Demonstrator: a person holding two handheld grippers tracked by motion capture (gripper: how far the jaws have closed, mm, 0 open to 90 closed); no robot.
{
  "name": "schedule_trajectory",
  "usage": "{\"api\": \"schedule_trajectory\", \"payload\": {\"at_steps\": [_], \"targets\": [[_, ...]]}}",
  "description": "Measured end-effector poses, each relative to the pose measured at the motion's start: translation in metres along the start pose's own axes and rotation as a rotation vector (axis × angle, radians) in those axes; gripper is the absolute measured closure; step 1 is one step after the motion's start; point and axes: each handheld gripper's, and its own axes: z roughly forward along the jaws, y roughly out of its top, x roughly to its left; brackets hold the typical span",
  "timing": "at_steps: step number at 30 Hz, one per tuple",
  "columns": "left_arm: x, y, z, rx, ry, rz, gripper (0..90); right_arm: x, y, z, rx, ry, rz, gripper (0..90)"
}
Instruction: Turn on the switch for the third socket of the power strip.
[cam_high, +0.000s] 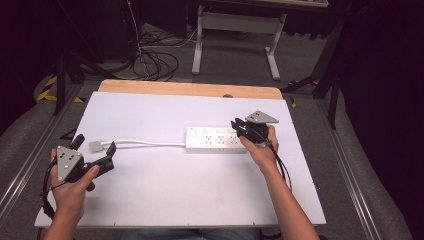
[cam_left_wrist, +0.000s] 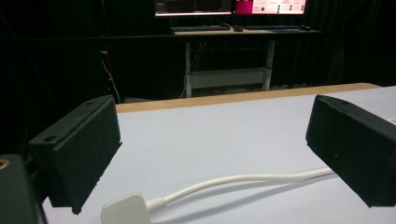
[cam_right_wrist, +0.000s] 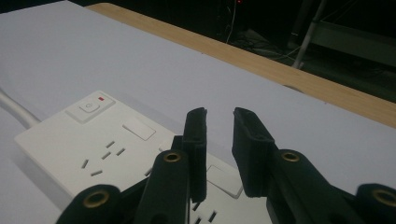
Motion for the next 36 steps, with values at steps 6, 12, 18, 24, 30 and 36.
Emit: {"api": "schedule_trajectory", "payload": {"at_steps": [6,12,18,24,30,36], "targets": [[0.001,0.000,0.000,0.001,0.000,-0.004,3.6,0.001,0.000,0.000,-0.004,0.004,0.005,71.5],[0.000,0.000,0.000,0.001,0.000,-0.001,3.7,0.000,0.000,-0.001,-0.007,0.003,0.011,69.7],[0.001,0.000,-0.001,0.001,0.000,-0.002,3.8,0.000,0.001,-0.008,-0.021,0.001,0.017,65.7],[0.000,0.000,-0.001,0.000,-0.002,-0.003,3.8,0.005,-0.003,-0.019,-0.016,0.021,0.001,65.6],[0.002,0.000,-0.002,0.002,0.001,-0.004,3.8,0.009,-0.003,-0.031,-0.038,0.039,-0.006,64.3],[0.002,0.000,-0.002,-0.001,0.002,-0.006,4.0,0.008,-0.002,-0.036,-0.057,0.040,0.017,59.1]]}}
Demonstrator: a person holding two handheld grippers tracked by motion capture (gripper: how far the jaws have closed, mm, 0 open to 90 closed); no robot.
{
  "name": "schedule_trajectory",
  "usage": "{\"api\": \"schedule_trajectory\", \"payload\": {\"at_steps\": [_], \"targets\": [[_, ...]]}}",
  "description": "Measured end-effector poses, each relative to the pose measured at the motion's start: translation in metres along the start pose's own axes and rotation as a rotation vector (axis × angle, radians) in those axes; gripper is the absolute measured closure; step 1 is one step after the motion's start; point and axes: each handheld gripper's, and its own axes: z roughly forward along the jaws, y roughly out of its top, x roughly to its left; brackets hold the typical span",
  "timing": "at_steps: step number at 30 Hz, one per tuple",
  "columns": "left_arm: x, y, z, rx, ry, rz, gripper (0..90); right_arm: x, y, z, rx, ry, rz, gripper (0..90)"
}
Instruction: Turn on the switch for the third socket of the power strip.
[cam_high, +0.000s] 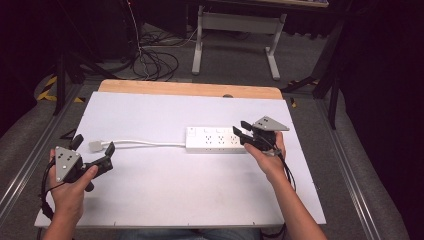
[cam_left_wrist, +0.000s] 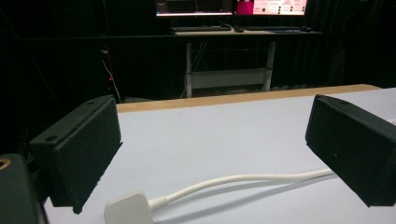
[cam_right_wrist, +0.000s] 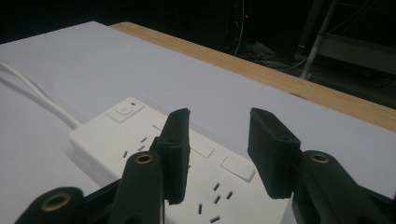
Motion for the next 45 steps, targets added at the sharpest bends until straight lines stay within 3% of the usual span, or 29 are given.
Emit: {"api": "schedule_trajectory", "payload": {"at_steps": [13,20,39,45], "targets": [[0.000,0.001,0.000,-0.005,-0.003,-0.001,4.1,0.001,-0.005,-0.009,-0.020,0.007,0.019,55.5],[0.001,0.000,-0.001,-0.003,0.000,-0.004,4.1,0.000,-0.005,-0.010,-0.046,0.003,0.035,46.3],[0.000,0.000,0.001,0.001,-0.003,0.005,4.2,-0.004,-0.013,-0.028,-0.105,0.003,0.072,37.3],[0.000,0.000,0.000,0.000,-0.002,-0.002,4.2,-0.001,-0.014,-0.025,-0.105,-0.004,0.055,34.6]]}}
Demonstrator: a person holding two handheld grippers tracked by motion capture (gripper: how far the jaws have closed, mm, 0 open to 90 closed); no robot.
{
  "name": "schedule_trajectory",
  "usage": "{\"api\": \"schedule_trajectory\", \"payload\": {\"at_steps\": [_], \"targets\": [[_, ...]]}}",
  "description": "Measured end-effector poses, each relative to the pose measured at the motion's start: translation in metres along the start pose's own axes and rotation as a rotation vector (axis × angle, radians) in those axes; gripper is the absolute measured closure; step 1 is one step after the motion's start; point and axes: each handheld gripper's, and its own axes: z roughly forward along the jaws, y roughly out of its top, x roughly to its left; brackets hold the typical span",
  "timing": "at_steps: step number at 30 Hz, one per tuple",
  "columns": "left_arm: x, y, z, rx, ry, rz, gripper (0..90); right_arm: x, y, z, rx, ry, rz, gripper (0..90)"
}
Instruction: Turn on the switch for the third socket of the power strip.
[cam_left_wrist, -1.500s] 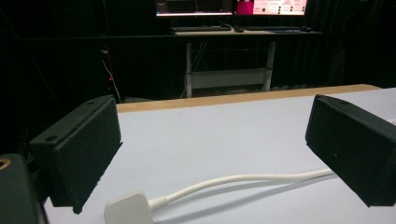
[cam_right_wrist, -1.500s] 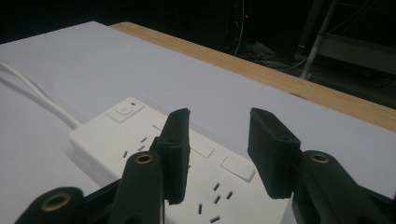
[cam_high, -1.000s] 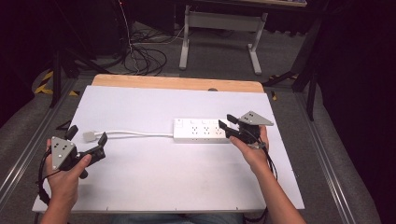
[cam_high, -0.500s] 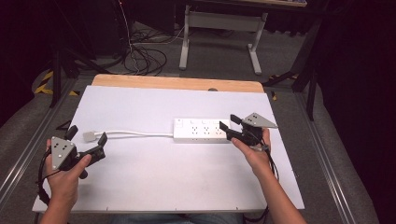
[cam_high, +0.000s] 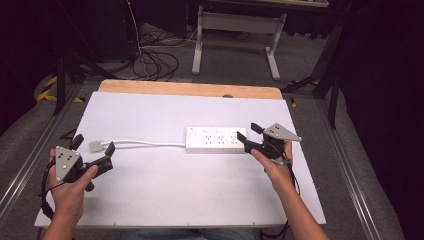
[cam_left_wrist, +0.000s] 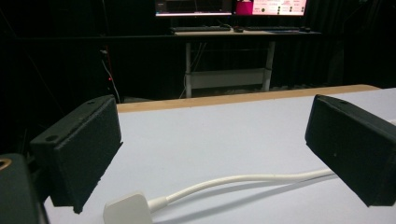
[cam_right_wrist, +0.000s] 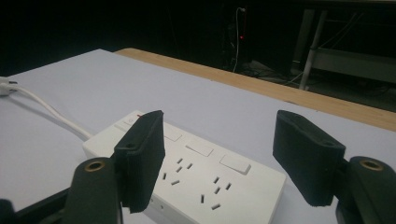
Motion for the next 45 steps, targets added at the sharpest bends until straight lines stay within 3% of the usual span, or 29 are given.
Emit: {"api": "schedule_trajectory", "payload": {"at_steps": [16,23,30,45], "targets": [[-0.002,0.000,0.002,0.002,-0.004,0.004,4.2,-0.006,-0.005,-0.019,-0.068,-0.004,0.023,26.5],[-0.001,0.000,0.001,0.001,-0.003,0.003,4.2,-0.004,-0.006,-0.018,-0.071,0.009,-0.004,13.3],[-0.001,0.000,0.001,0.001,-0.001,0.003,3.5,-0.003,-0.007,-0.019,-0.078,-0.004,0.012,3.9],[-0.001,0.000,0.001,0.002,-0.005,-0.003,1.7,-0.005,-0.008,-0.021,-0.100,-0.018,0.020,2.9]]}}
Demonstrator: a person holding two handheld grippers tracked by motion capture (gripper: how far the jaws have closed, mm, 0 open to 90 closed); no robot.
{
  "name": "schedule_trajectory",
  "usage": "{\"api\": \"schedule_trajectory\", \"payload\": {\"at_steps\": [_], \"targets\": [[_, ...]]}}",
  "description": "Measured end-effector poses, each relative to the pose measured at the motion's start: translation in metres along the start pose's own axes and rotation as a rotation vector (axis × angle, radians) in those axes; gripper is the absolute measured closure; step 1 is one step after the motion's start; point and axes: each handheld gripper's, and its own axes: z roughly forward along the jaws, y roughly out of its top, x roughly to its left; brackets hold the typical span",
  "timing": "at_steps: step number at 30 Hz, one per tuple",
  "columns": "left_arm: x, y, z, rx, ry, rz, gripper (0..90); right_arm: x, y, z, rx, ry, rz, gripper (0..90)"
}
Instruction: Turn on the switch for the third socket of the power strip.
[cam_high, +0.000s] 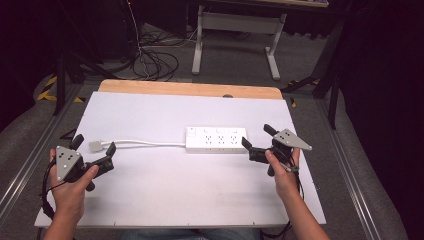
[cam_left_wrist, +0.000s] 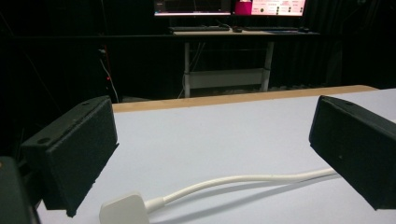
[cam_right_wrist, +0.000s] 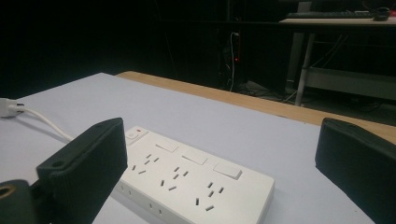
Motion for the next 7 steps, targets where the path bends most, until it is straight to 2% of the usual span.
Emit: {"api": "schedule_trajectory", "payload": {"at_steps": [7], "targets": [[-0.0004,0.0000,0.0011,0.001,-0.001,-0.001,2.0,-0.0002,-0.0005,0.0007,0.005,0.002,-0.002,3.2]]}}
